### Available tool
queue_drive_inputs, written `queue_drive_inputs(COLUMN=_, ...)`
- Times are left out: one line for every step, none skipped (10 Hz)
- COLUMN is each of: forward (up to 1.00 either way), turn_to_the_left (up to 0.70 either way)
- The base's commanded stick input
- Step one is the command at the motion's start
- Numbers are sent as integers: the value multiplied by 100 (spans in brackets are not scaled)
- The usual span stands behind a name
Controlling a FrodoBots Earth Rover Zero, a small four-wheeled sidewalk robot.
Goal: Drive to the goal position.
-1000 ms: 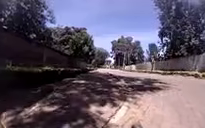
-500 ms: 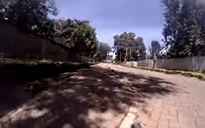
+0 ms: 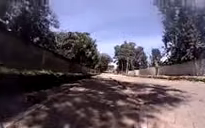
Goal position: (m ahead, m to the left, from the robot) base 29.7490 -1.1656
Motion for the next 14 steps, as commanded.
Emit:
queue_drive_inputs(forward=70, turn_to_the_left=0)
queue_drive_inputs(forward=70, turn_to_the_left=0)
queue_drive_inputs(forward=70, turn_to_the_left=0)
queue_drive_inputs(forward=70, turn_to_the_left=0)
queue_drive_inputs(forward=70, turn_to_the_left=0)
queue_drive_inputs(forward=70, turn_to_the_left=0)
queue_drive_inputs(forward=70, turn_to_the_left=0)
queue_drive_inputs(forward=70, turn_to_the_left=0)
queue_drive_inputs(forward=70, turn_to_the_left=0)
queue_drive_inputs(forward=70, turn_to_the_left=0)
queue_drive_inputs(forward=70, turn_to_the_left=0)
queue_drive_inputs(forward=70, turn_to_the_left=0)
queue_drive_inputs(forward=70, turn_to_the_left=0)
queue_drive_inputs(forward=70, turn_to_the_left=0)
